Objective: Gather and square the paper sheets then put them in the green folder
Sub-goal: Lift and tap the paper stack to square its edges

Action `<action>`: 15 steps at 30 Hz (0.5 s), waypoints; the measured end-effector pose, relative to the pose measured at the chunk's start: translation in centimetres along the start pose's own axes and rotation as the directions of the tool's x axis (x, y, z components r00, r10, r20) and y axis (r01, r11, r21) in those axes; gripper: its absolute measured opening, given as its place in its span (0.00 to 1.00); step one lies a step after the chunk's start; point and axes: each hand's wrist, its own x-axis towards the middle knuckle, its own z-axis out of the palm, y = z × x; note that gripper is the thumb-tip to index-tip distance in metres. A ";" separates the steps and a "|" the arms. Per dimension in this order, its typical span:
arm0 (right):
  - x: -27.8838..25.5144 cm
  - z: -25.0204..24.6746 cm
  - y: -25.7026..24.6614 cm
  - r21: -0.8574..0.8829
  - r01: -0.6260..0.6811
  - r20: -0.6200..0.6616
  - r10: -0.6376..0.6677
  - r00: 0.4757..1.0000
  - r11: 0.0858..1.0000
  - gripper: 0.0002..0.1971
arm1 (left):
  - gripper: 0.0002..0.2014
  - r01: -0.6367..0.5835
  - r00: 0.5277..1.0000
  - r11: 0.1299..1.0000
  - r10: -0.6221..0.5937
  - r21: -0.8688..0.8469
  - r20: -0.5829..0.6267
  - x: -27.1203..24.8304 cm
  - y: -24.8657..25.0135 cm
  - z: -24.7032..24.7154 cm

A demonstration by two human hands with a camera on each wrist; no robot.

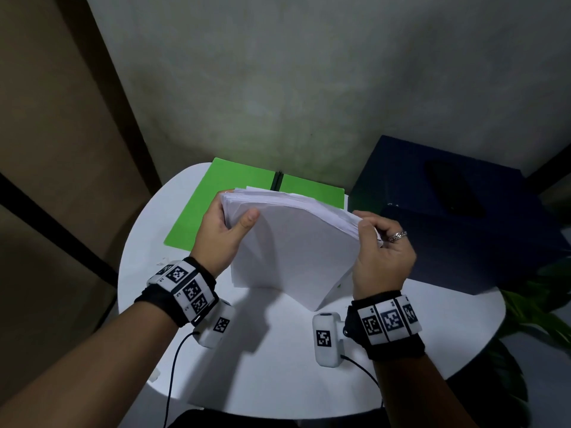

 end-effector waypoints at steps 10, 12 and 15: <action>0.5 0.4 -0.4 -0.066 0.013 0.035 -0.011 0.999 0.998 0.10 | 0.25 -0.009 1.000 0.998 0.011 -0.056 0.027 0.2 0.0 0.3; 0.7 0.5 -0.3 -0.060 -0.009 0.028 0.010 1.000 0.998 0.08 | 0.24 -0.008 1.000 0.999 0.010 -0.052 0.027 0.2 0.0 0.4; 0.8 0.7 -0.3 -0.112 -0.066 -0.017 0.065 0.998 0.991 0.08 | 0.24 -0.001 1.000 1.000 0.001 -0.023 0.021 0.4 -0.1 0.4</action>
